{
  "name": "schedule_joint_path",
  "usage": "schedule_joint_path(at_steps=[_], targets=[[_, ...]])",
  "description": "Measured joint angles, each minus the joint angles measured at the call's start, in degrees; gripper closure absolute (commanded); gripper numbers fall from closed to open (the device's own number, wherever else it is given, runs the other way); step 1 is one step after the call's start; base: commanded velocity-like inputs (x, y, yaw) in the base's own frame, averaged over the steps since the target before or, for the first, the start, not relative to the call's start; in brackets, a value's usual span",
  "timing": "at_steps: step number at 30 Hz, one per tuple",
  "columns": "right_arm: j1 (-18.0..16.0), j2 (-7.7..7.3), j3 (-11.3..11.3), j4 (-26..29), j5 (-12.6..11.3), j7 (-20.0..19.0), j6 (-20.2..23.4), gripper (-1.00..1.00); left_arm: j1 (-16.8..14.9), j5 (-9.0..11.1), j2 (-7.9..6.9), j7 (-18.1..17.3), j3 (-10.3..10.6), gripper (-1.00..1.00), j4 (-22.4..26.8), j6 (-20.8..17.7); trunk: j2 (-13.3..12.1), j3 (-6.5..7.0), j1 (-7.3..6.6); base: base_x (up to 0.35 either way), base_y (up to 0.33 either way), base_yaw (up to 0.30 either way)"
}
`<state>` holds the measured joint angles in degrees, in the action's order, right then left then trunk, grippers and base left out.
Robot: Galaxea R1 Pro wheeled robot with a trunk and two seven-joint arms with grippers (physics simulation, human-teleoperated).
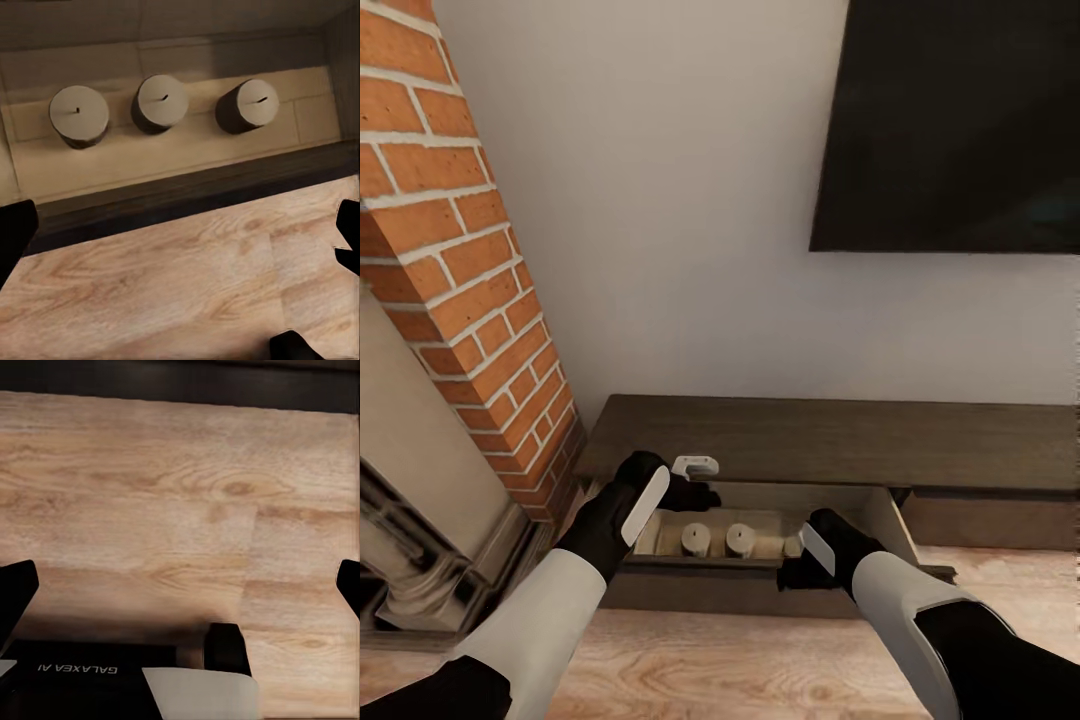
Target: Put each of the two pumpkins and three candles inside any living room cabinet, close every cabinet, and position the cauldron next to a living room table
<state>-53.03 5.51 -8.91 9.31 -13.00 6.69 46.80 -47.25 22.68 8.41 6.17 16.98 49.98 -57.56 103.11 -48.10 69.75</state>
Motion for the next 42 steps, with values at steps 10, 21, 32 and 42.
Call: schedule_joint_path(at_steps=[10,21,32,42], targets=[[0.0,0.03,-0.02,0.0,0.0,0.0,0.0,-1.0,0.0,0.0,-0.02,0.0,0.07,-1.0,-0.02,0.0,0.0,0.0,0.0,-0.291,-0.15,0.0],[-0.02,0.03,-0.08,0.0,0.0,-0.01,0.0,-1.0,0.0,-0.09,-0.08,0.05,-0.03,-1.0,-1.07,0.09,0.0,0.0,-0.01,-0.272,-0.136,0.0],[0.04,0.17,-0.1,-0.08,0.02,-0.15,-4.15,-1.0,0.0,-0.22,-0.34,0.1,-0.24,-1.0,-9.73,7.24,0.0,0.0,0.0,-0.157,-0.014,0.0],[0.13,0.21,-0.04,-0.12,0.09,-0.15,-8.29,-1.0,0.0,-0.19,-0.46,0.16,-0.36,-1.0,-10.59,12.22,0.0,0.0,-0.03,-0.071,0.0,0.0]])
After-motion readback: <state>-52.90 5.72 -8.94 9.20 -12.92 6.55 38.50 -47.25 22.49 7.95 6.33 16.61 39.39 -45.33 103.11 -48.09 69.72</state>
